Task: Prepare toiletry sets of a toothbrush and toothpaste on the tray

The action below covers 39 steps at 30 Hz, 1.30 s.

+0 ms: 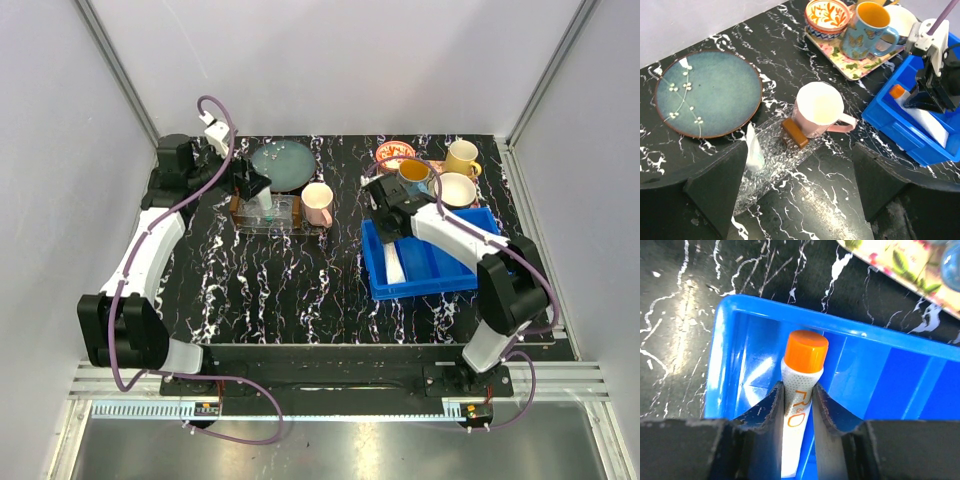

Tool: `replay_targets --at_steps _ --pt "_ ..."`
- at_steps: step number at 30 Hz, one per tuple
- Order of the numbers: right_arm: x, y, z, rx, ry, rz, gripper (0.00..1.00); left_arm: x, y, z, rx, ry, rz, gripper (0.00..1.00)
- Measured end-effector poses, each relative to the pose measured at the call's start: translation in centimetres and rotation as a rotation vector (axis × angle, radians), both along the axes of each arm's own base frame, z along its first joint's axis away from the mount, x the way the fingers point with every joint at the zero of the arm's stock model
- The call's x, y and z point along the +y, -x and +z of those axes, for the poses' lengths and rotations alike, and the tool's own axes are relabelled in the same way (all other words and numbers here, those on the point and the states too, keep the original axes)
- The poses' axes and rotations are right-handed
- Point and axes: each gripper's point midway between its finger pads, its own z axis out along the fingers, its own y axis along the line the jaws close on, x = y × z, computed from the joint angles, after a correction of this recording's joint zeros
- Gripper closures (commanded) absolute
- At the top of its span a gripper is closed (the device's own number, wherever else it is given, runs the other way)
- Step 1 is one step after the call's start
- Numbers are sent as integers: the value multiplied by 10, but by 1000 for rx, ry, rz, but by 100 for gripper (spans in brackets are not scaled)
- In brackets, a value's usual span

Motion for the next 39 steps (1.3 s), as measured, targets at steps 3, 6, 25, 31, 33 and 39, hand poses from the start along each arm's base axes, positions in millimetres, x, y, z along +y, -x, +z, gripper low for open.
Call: replay_targets --at_steps 3,6,25,31,33,39 --pt "3 -4 25 -40 -18 29 99 -8 2 9 -14 17 -44 11" --pt "7 -13 63 -113 -41 60 100 -17 5 16 -23 35 -91 11" --pt "70 -13 307 -438 -579 342 100 -141 67 68 66 283 -524 11" --pt "93 16 347 -381 -815 501 100 -171 77 83 131 414 -641 10" --pt "101 25 352 -345 -875 547 100 -177 81 95 124 461 -685 10" --pt "118 42 357 -231 -1003 636 100 -188 102 124 101 560 -812 9"
